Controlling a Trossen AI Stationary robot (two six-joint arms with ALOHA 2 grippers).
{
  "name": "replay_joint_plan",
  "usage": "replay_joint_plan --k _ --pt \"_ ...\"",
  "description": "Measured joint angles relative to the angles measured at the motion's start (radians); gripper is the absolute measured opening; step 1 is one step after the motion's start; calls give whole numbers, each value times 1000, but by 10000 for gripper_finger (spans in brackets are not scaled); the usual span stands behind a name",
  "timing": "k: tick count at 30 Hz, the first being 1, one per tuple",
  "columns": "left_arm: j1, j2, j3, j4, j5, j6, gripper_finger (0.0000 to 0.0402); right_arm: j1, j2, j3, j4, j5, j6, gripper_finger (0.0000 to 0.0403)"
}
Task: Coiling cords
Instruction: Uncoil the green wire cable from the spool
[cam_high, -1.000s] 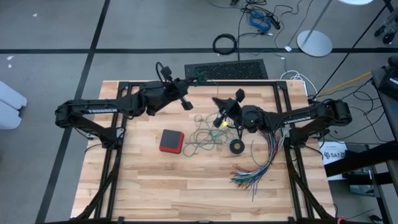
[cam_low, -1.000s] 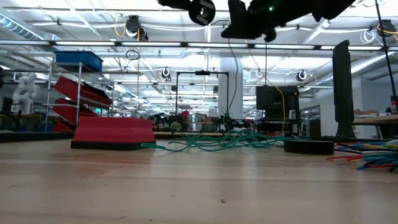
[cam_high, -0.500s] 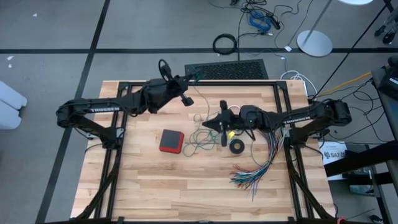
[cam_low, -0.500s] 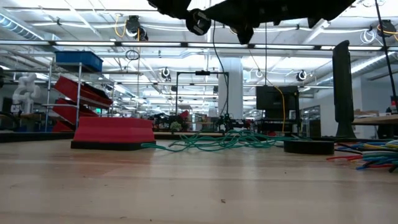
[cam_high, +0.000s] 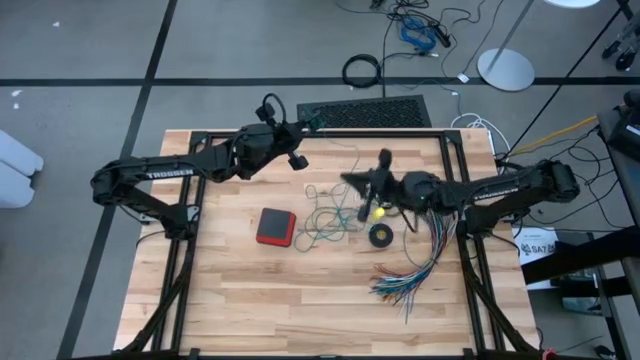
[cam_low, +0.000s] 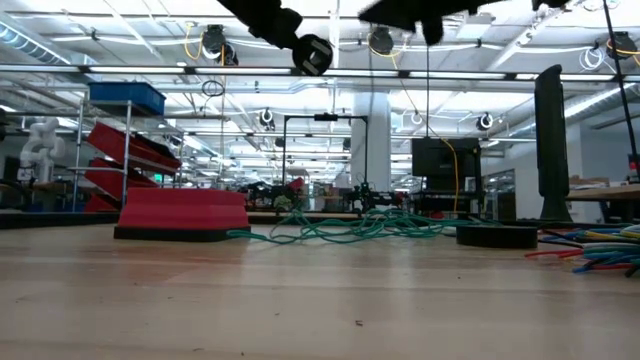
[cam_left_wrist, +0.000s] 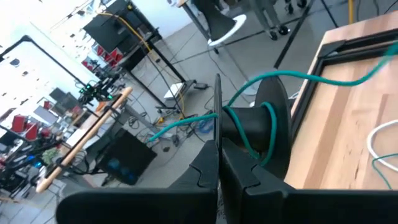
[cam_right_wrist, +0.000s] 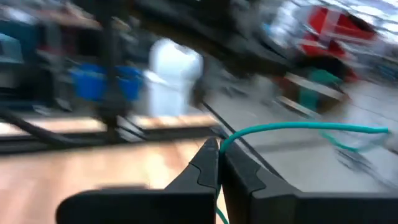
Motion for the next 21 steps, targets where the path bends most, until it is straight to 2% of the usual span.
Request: replay_joint_plan --k 9,12,16,21 --pt "0 0 0 17 36 -20 0 -166 3 0 -275 -9 161 0" --pt "0 0 0 24 54 -25 0 -196 32 0 -290 -62 189 0" --pt "1 0 0 23 57 -26 0 -224 73 0 -322 -75 209 0" --pt "1 0 0 5 15 20 0 -230 105 0 -316 -123 200 12"
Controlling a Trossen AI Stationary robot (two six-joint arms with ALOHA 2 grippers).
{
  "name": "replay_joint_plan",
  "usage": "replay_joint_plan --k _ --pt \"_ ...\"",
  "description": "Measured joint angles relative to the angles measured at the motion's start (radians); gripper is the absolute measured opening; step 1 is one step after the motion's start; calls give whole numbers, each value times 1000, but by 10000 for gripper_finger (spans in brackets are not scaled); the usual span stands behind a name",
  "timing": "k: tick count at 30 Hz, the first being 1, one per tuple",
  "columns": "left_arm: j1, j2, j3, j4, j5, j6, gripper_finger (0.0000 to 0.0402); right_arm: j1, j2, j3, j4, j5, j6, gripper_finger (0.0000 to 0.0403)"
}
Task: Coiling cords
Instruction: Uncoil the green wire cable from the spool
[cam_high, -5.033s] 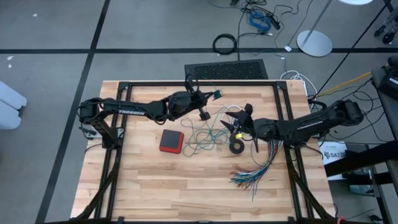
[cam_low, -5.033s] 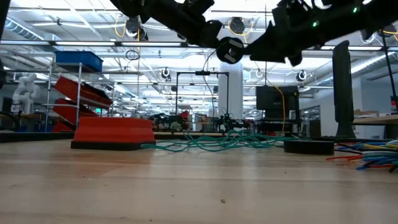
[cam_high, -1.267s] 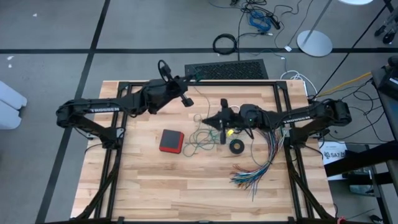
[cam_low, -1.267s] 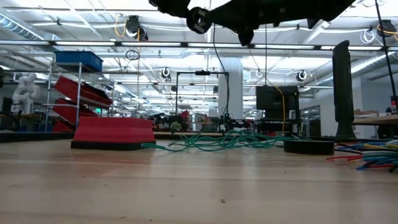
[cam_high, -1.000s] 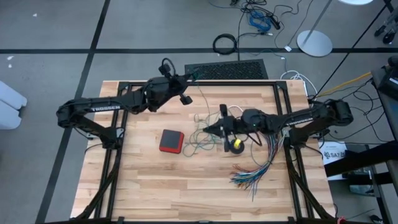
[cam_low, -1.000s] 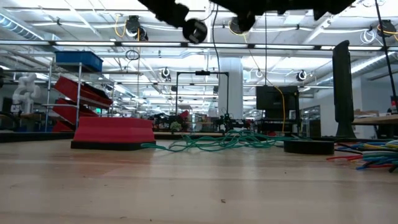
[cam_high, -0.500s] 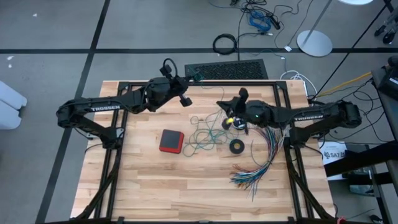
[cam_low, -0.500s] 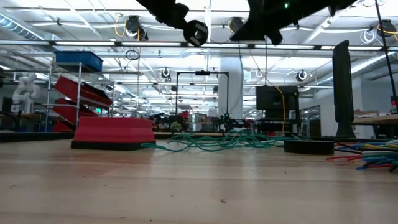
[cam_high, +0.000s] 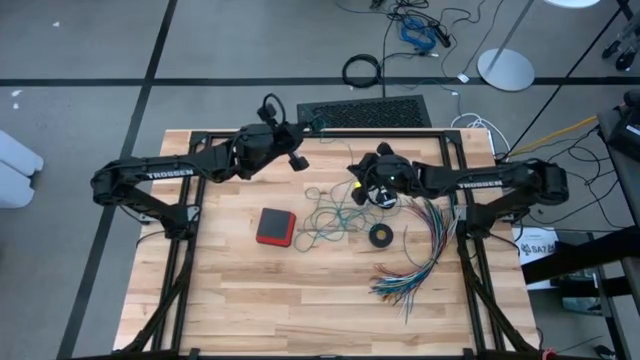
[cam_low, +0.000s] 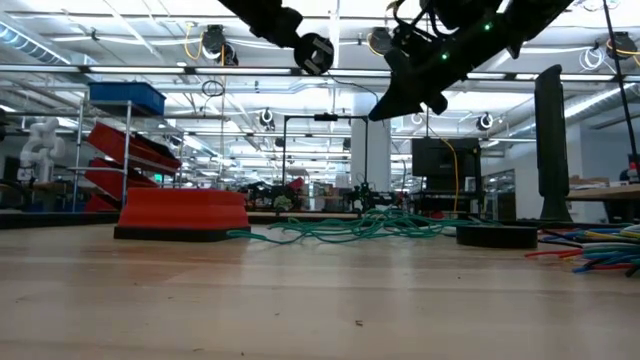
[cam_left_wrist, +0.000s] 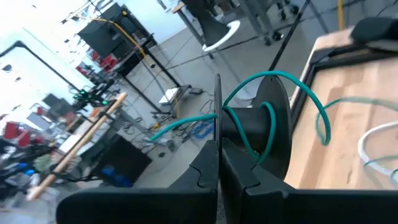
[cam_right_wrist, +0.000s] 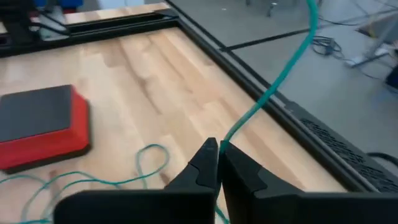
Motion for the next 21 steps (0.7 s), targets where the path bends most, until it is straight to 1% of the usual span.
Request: replay_joint_plan --k 3,8,11,14,17,19,21 --pt "-1 0 0 -9 -30 29 0 15 2 0 -5 0 -16 54" --pt "-5 0 0 -13 -70 82 0 39 3 0 -4 2 -49 147" --pt "-15 3 0 -11 -85 111 0 63 4 0 48 36 -106 187" --pt "-30 15 0 -7 -116 151 0 84 4 0 124 80 -167 200" --pt "-41 35 0 -7 -130 180 0 94 8 0 216 83 -207 198" --pt "-48 49 0 -5 -131 183 0 94 20 0 264 73 -208 191" --pt "-51 61 0 11 -132 183 0 91 43 0 320 37 -205 184"
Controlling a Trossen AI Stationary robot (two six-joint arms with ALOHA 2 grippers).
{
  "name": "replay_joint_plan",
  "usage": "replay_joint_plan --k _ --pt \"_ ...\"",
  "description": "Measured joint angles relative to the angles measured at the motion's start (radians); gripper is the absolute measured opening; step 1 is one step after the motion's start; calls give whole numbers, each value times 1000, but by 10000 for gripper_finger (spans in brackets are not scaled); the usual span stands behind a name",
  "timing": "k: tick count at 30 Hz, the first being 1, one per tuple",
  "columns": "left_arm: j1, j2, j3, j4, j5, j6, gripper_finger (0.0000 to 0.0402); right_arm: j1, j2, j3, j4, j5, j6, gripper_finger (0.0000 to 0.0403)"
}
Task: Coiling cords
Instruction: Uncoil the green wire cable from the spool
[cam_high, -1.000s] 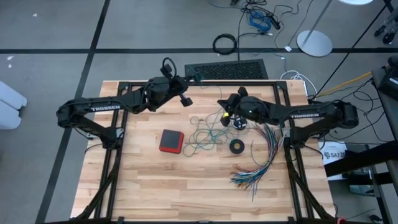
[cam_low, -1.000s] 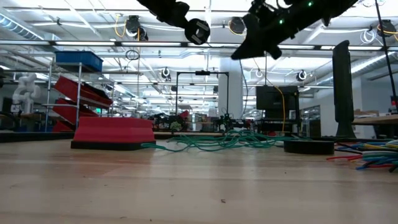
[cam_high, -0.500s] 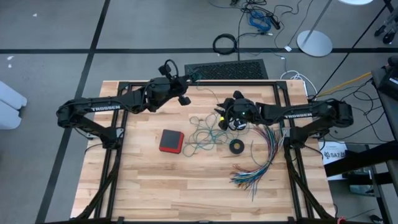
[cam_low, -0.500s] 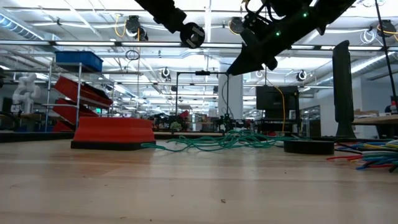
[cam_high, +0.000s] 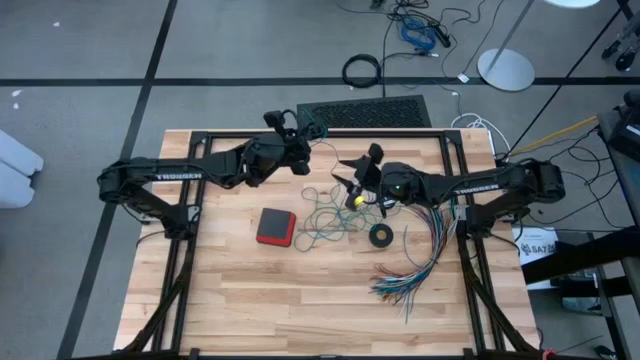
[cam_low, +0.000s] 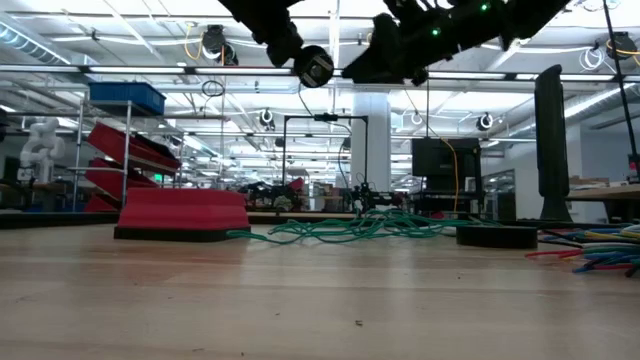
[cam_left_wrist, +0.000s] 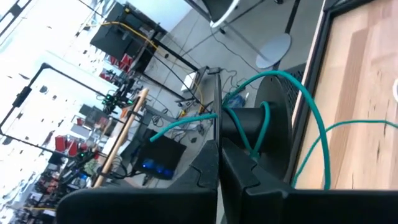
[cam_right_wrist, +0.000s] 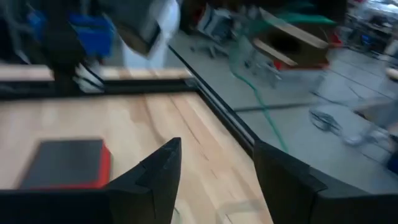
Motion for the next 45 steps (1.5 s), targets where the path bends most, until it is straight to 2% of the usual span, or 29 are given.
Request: replay_joint_plan --k 3,12,16,19,31,37,39,42,45 --pt "-5 12 0 34 -3 -2 0 -5 45 0 100 -70 19 173" --pt "-15 16 0 63 49 -77 0 -11 171 -1 396 -55 -4 155" --pt "-17 16 0 63 115 -106 0 -14 199 0 497 -35 -39 155" --pt "-17 16 0 70 133 -122 0 -25 212 0 509 -7 -49 155" --pt "-17 17 0 141 235 -178 0 -69 247 0 605 -10 -70 155" --pt "-15 17 0 145 264 -228 0 -89 247 0 615 -21 -71 155" --pt "-16 17 0 148 271 -230 0 -98 247 0 615 -56 -56 155" --pt "-16 17 0 148 275 -231 0 -103 247 0 615 -93 -38 144" --pt "-16 17 0 149 275 -231 0 -103 247 0 619 -98 -29 113"
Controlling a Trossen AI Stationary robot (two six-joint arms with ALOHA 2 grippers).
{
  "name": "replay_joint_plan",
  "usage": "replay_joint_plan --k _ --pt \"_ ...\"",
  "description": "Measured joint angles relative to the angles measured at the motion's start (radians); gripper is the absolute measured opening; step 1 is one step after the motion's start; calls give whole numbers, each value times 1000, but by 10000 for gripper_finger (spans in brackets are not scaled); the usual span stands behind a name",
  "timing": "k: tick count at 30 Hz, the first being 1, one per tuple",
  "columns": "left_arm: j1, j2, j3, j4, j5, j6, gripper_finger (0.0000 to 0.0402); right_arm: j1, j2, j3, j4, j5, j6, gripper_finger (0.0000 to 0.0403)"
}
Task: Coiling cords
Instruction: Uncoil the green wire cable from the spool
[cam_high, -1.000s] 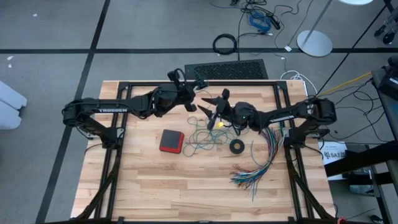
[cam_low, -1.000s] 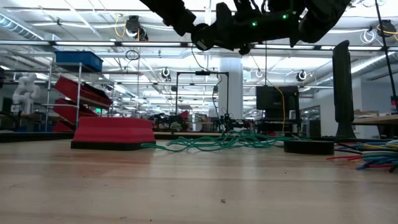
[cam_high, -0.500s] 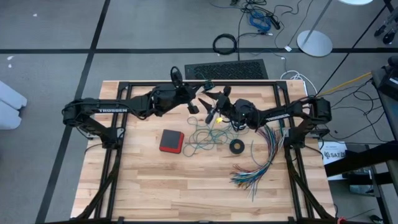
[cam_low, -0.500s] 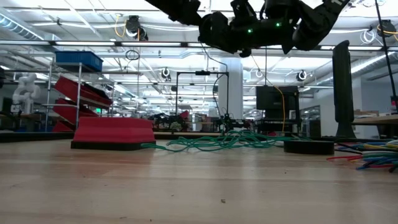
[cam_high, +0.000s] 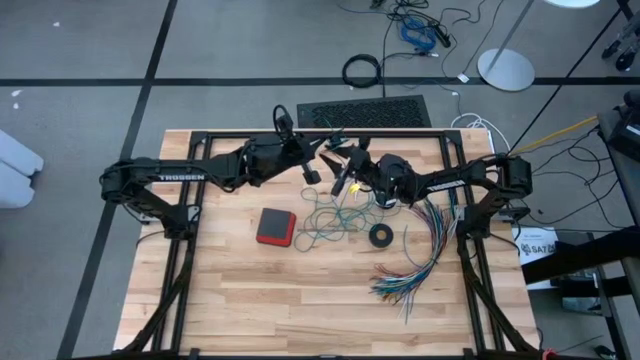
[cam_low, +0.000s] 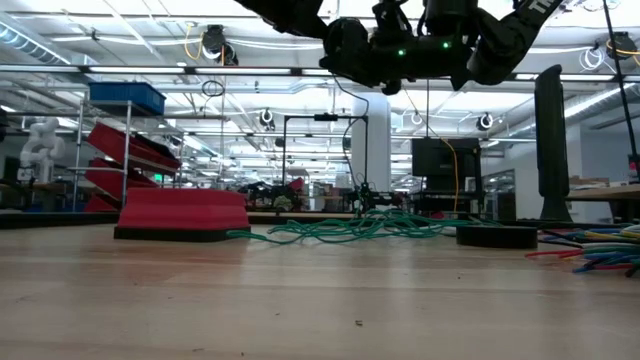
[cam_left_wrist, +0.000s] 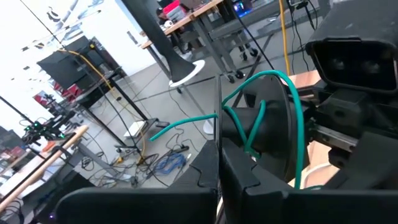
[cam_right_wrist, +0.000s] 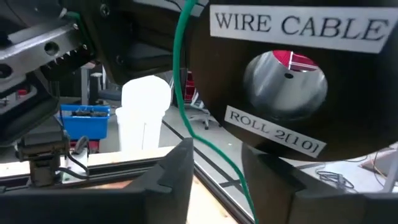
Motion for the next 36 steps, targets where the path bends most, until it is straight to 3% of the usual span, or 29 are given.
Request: replay_joint_plan --k 8,17,22,29,34,36 --pt "1 0 0 -7 4 -24 0 1 0 0 33 -75 6 6" --pt "48 0 0 -79 -55 31 0 68 -11 0 21 -51 -18 1" --pt "75 0 0 -131 -60 35 0 106 -53 0 0 65 -84 1" --pt "96 0 0 -136 -60 34 0 96 -161 0 -247 284 -110 0" --pt "112 0 0 -99 -5 -12 0 16 -208 1 -520 283 46 0" --pt "119 0 0 -80 25 -41 0 -22 -207 0 -591 202 104 0"
